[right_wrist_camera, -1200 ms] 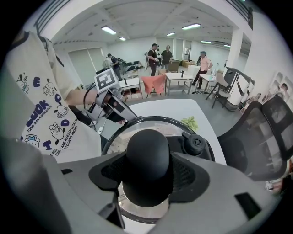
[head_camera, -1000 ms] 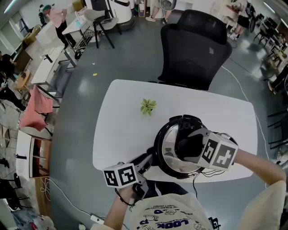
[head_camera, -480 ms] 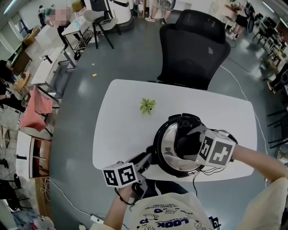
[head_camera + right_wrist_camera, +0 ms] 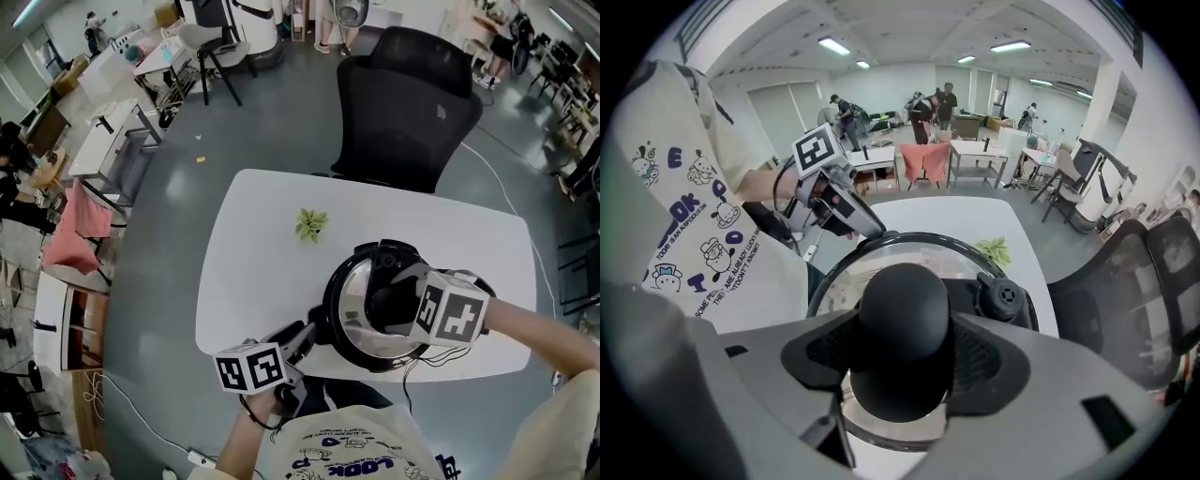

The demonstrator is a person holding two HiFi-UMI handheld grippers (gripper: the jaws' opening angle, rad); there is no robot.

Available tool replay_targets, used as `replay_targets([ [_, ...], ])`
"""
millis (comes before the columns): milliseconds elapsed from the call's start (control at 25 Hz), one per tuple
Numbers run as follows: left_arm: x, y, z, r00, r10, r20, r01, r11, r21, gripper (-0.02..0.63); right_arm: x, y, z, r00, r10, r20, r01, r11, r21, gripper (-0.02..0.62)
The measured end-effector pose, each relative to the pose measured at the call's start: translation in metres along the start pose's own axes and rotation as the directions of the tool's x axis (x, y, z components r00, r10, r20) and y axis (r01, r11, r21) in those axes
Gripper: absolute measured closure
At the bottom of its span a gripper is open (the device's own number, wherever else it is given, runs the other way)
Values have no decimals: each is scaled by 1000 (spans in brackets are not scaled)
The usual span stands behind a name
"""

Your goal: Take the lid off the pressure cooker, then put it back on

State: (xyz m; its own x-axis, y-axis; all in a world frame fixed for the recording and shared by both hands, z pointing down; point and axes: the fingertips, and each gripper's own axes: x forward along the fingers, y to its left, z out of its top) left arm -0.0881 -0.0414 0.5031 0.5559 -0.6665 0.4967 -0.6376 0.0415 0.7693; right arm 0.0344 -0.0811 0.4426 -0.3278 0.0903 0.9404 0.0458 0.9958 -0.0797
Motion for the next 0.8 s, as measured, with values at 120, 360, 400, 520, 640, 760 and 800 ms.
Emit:
replay_targets([
  [120,-6,1,0,1000,3,7,-3,1000,-4,456,-2,2,2,1000,10,10,-10,1000,-13,293],
  [360,-12,3,-1,1000,11,18,-10,1000,-16,456,-3,4,2,998,36,-45,-43,988,-150,295],
  [400,-12,3,-1,1000,13,23,-13,1000,-15,456,-2,3,1,998,39,-45,-46,987,-153,295],
  [520,-13,5,-1,999,17,36,-17,1000,-13,456,0,3,-2,998,47,-36,-52,986,-159,293],
  [640,-15,6,-5,999,16,38,-16,1000,-18,456,0,5,-1,998,56,-35,-61,983,-170,291],
  [760,-18,7,-6,999,18,47,-18,1000,-15,456,1,7,-1,997,63,-41,-70,980,-185,290],
  [800,-19,7,-6,999,18,50,-17,1000,-15,456,1,7,0,997,66,-43,-73,978,-198,290],
])
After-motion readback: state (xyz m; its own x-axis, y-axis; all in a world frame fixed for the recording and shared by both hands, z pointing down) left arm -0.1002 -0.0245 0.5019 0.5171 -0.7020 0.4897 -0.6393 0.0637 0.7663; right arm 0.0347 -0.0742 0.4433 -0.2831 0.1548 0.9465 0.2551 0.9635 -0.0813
